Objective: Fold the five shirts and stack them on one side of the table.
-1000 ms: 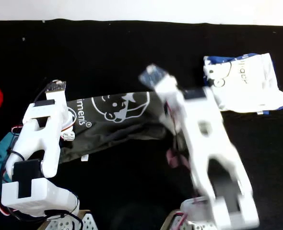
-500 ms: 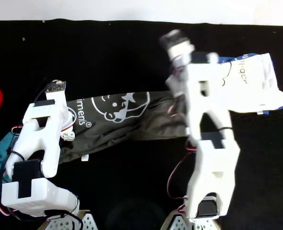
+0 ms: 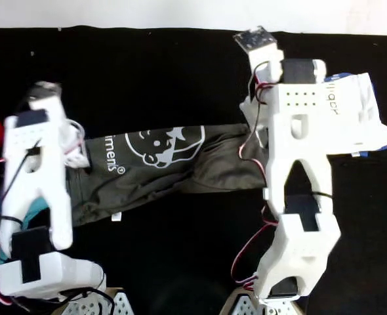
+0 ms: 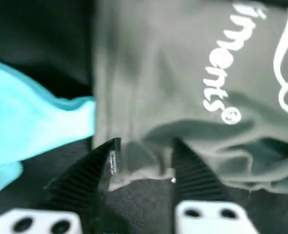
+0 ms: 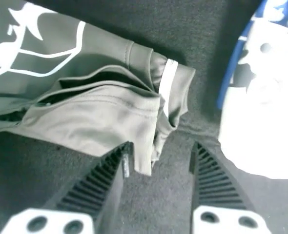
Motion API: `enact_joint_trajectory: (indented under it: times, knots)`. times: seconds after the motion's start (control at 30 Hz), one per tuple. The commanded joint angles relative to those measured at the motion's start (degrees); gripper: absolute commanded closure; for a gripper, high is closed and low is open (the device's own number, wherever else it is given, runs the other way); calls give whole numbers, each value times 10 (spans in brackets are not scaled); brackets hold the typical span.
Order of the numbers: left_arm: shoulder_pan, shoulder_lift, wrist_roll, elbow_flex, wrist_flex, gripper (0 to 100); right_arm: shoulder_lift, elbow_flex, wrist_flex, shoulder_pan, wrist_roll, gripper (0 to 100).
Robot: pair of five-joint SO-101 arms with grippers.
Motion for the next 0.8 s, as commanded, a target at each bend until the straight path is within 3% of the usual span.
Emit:
enact_joint_trajectory:
  times: [0.0,0.5,0.77]
  knots:
    - [-44,49,-28,-57,11,788,-86,7,9,7,6,818]
    - [-37,349,-40,-297,12,790,-338,263,7,-49,7,820]
    - [22,408,-41,-352,99,829,-442,336,7,-47,5,820]
